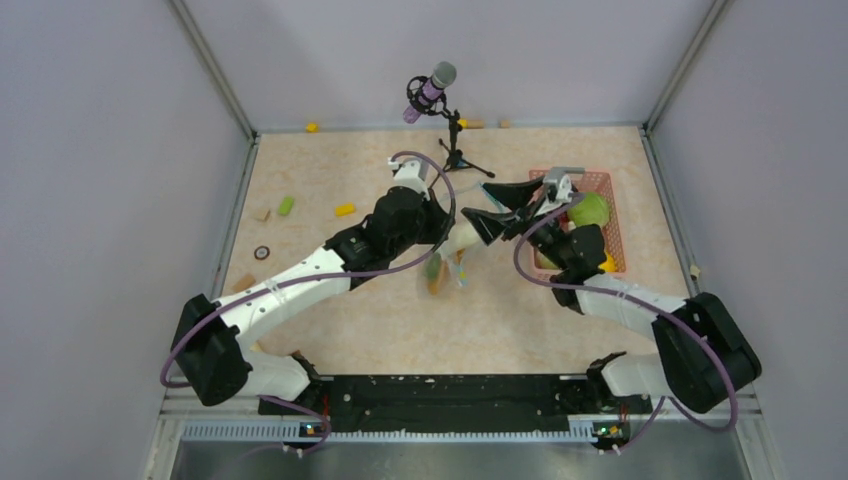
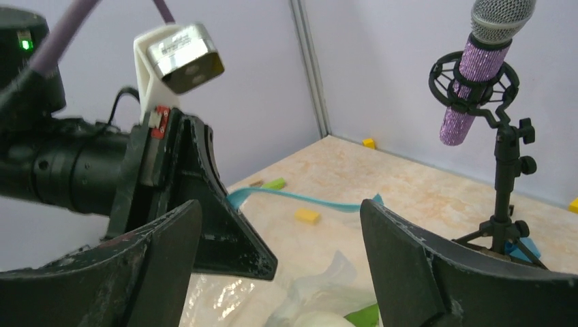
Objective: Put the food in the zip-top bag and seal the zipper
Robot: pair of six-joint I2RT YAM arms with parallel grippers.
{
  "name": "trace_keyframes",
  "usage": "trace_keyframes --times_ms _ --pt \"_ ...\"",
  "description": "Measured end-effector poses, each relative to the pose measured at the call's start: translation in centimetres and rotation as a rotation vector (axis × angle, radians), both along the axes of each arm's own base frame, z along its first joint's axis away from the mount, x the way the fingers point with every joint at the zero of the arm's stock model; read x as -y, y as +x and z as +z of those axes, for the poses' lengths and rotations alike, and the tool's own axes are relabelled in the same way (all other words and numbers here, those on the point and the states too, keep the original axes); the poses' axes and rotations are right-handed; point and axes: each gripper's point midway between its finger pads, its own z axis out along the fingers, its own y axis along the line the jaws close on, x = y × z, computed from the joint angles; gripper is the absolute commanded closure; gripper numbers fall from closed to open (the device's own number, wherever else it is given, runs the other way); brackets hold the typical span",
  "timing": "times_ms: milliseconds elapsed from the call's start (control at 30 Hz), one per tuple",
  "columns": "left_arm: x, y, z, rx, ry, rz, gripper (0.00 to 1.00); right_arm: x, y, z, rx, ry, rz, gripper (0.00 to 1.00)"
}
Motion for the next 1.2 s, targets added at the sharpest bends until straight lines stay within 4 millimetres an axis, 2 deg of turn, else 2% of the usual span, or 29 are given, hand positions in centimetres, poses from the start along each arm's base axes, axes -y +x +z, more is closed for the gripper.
trace_keyframes --times_ms 167,233,333,400,500,600,667,767,867,933,1000,1200 --pt "-0.7 0.4 -0.2 0.009 0.025 0.033 1.00 0.3 0.2 2.6 -0.058 -0.014 -0.019 0.02" --pt "-1.2 0.7 -0.4 0.010 0.043 0.054 1.00 0.7 0.5 3.4 -0.101 -0.026 -0.051 0.01" --pt "-2.5 0.9 -1.2 -0.007 0.095 0.098 1.00 1.7 1.8 3.4 -0.199 -0.059 -0.140 0.01" --pt "-3.6 1.2 -1.5 -0.017 0.139 0.140 1.00 2.8 3.3 2.4 -0.300 -0.098 -0.235 0.01" --pt "-5.1 1.6 -1.5 -0.018 0.186 0.197 1.00 5.4 5.3 -0.5 -0.460 -0.170 -0.371 0.01" --pt "-6.3 1.9 -1.9 -0.017 0.229 0.237 1.00 9.8 7.5 -4.6 -0.647 -0.223 -0.498 0.02" --pt "-7.1 2.1 -2.1 -0.018 0.259 0.259 1.00 13.4 8.7 -8.3 -0.795 -0.252 -0.588 0.03" --pt "-7.9 2.3 -2.4 -0.020 0.285 0.277 1.00 16.8 8.8 -13.3 -0.984 -0.296 -0.671 0.06" --pt "-8.4 2.3 -2.6 -0.024 0.303 0.285 1.00 18.7 8.3 -16.9 -1.130 -0.343 -0.718 0.09" --pt "-8.6 2.3 -2.8 -0.028 0.314 0.288 1.00 19.5 8.0 -18.2 -1.195 -0.369 -0.740 0.09" --pt "-8.7 2.3 -2.8 -0.029 0.319 0.285 1.00 19.8 7.9 -18.6 -1.222 -0.382 -0.752 0.10" --pt "-8.4 2.1 -3.5 -0.033 0.315 0.249 1.00 20.6 8.6 -17.5 -1.203 -0.393 -0.798 0.10"
